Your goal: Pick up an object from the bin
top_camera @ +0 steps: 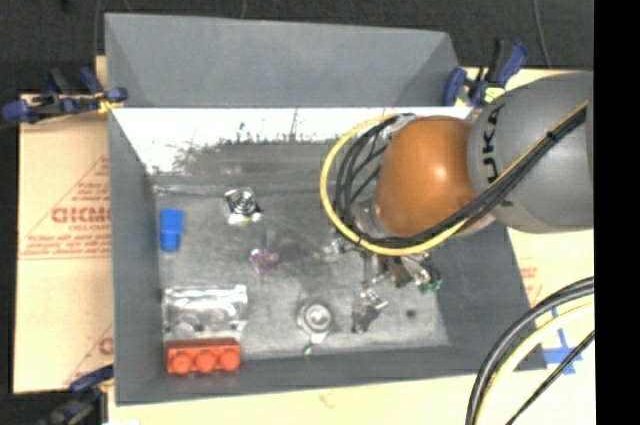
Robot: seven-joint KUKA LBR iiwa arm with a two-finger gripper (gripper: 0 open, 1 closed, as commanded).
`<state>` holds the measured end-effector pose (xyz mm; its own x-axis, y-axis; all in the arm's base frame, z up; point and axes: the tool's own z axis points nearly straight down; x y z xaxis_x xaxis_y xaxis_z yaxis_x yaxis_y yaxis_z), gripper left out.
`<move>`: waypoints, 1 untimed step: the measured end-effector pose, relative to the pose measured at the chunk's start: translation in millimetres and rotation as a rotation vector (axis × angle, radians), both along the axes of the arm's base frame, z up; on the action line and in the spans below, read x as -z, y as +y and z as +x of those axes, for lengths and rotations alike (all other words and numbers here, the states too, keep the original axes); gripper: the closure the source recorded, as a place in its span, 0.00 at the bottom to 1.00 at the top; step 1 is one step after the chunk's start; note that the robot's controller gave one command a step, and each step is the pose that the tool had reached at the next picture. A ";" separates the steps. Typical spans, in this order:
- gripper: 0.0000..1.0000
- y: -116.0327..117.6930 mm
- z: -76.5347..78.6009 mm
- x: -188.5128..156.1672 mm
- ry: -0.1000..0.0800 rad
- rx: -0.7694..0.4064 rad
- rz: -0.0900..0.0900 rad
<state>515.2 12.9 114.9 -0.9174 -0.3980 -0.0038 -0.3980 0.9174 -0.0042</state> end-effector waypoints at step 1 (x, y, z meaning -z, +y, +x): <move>0.00 37.5 3.4 41.2 -0.003 -0.367 -0.002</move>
Offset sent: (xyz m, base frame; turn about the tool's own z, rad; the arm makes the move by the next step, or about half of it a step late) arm -0.0001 0.0396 -0.0449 -0.3708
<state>518.6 50.4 73.6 -0.7138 -0.7004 -0.0051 -0.7003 0.7138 -0.0075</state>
